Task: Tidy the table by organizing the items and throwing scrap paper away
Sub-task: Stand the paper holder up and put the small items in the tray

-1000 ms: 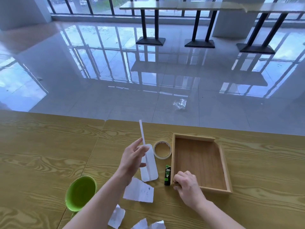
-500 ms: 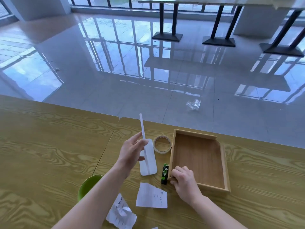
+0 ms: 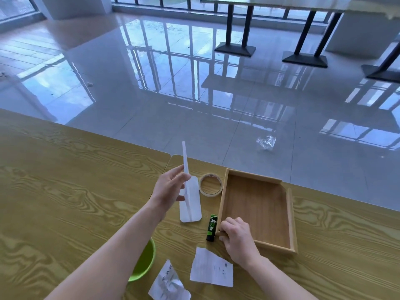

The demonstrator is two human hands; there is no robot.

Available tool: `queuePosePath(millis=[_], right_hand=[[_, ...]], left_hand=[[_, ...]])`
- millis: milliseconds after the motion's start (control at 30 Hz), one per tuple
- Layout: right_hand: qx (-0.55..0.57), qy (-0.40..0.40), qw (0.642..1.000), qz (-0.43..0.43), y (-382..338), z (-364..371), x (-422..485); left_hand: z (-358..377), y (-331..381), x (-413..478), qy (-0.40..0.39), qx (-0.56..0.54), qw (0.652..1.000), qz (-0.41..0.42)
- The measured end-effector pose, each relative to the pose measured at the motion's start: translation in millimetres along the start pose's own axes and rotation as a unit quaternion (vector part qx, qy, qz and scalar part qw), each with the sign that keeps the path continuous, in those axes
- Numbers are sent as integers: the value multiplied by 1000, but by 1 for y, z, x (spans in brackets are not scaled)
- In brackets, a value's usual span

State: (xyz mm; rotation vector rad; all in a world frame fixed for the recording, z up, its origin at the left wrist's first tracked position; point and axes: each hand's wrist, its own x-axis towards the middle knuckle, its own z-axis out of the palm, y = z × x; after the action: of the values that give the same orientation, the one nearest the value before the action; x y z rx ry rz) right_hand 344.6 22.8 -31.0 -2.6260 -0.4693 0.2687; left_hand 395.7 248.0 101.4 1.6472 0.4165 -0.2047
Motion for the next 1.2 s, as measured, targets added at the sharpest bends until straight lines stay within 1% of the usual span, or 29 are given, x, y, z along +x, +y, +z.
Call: queuePosePath(millis=[267, 433, 533, 633, 733, 800, 867, 900, 967, 1067, 1133, 1200], right_hand=[[4, 0, 1000, -2, -6, 2, 14], [2, -24, 999, -22, -1, -3, 19], [10, -48, 999, -10, 0, -17, 18], [50, -20, 999, 6, -9, -43, 31], [139, 24, 989, 38, -31, -74, 73], [229, 19, 971, 64, -51, -91, 110], [312, -2, 947, 75, -70, -99, 145], [335, -8, 939, 73, -79, -101, 160], [333, -14, 941, 58, -92, -103, 185], [291, -41, 955, 27, -102, -103, 212], [275, -54, 959, 32, -106, -101, 224], [289, -60, 954, 52, -108, -98, 233]], left_hand=[[-11, 4, 16, 0, -5, 1000, -2], [-15, 0, 8, 10, 4, 1000, 10], [-15, -11, -10, 46, 59, 997, 35], [-6, -28, -25, 90, 140, 983, 76], [8, -39, -31, 155, 192, 959, 140], [13, -41, -31, 196, 224, 939, 174], [13, -43, -31, 204, 252, 924, 204], [12, -45, -30, 200, 266, 918, 217], [7, -47, -28, 197, 290, 907, 234], [-3, -49, -21, 207, 301, 901, 236], [-10, -48, -16, 208, 308, 898, 237], [-16, -46, -11, 207, 316, 894, 241]])
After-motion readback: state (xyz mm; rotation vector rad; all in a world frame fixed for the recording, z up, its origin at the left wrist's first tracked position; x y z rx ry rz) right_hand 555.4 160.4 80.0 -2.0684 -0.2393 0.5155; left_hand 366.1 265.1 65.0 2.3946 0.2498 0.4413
